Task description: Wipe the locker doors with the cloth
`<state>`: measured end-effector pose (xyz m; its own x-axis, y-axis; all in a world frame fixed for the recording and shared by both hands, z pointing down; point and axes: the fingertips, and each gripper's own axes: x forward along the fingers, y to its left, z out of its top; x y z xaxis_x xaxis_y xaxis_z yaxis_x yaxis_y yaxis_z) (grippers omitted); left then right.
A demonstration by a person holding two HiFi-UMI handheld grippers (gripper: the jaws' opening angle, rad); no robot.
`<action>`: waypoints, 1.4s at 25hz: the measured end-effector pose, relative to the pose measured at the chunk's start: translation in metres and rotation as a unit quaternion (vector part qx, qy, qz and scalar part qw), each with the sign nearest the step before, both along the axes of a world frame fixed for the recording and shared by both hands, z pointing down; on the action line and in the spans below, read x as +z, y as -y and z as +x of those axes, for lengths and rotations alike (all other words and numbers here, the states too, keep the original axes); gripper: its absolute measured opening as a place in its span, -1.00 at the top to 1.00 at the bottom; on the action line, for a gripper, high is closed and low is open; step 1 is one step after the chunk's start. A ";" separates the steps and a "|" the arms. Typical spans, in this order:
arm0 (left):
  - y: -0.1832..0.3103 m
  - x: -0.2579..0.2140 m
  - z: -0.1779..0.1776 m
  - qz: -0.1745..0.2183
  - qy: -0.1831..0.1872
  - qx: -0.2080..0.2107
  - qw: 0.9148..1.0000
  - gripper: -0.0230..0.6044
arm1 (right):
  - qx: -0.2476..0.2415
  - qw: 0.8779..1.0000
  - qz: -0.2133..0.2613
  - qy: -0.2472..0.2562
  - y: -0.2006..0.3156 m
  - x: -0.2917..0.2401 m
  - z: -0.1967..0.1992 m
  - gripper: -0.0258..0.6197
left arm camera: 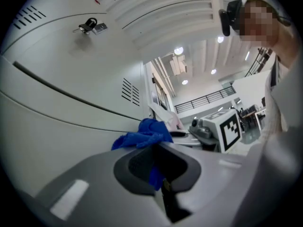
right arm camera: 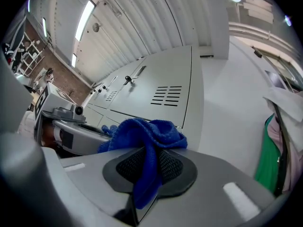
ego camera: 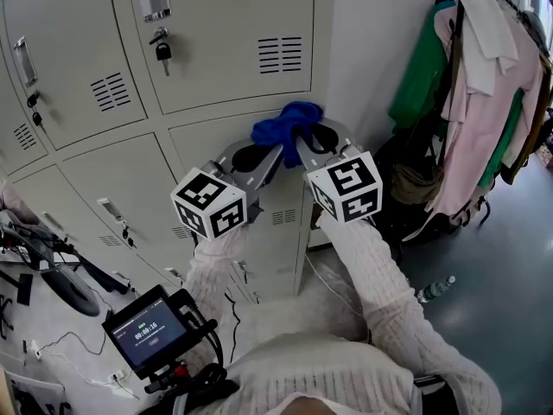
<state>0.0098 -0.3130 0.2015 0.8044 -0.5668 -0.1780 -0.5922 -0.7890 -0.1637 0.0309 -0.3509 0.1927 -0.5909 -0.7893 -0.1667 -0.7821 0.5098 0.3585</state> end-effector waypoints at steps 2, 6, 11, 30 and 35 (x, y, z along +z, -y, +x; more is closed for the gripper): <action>0.004 0.000 -0.001 0.001 0.004 -0.004 1.000 0.91 | -0.006 1.000 -0.003 0.002 0.004 0.000 -0.001 0.75; 0.007 0.001 0.000 -0.003 0.007 0.004 1.000 0.91 | -0.020 1.000 -0.003 0.009 0.006 0.000 -0.001 0.75; 0.010 -0.002 0.002 0.004 0.015 0.007 1.000 0.91 | -0.024 1.000 0.000 0.009 0.007 -0.002 -0.001 0.76; 0.016 0.058 0.009 -0.063 0.037 0.004 0.997 0.91 | -0.010 0.998 -0.046 0.042 0.010 0.058 0.006 0.76; 0.017 0.087 0.008 -0.105 0.020 0.012 0.994 0.91 | -0.007 0.996 -0.073 0.044 0.011 0.086 0.005 0.76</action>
<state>0.0174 -0.3299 0.2885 0.8227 -0.5679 -0.0252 -0.5683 -0.8226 -0.0182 0.0355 -0.3616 0.2790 -0.5905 -0.8006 -0.1016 -0.7995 0.5630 0.2095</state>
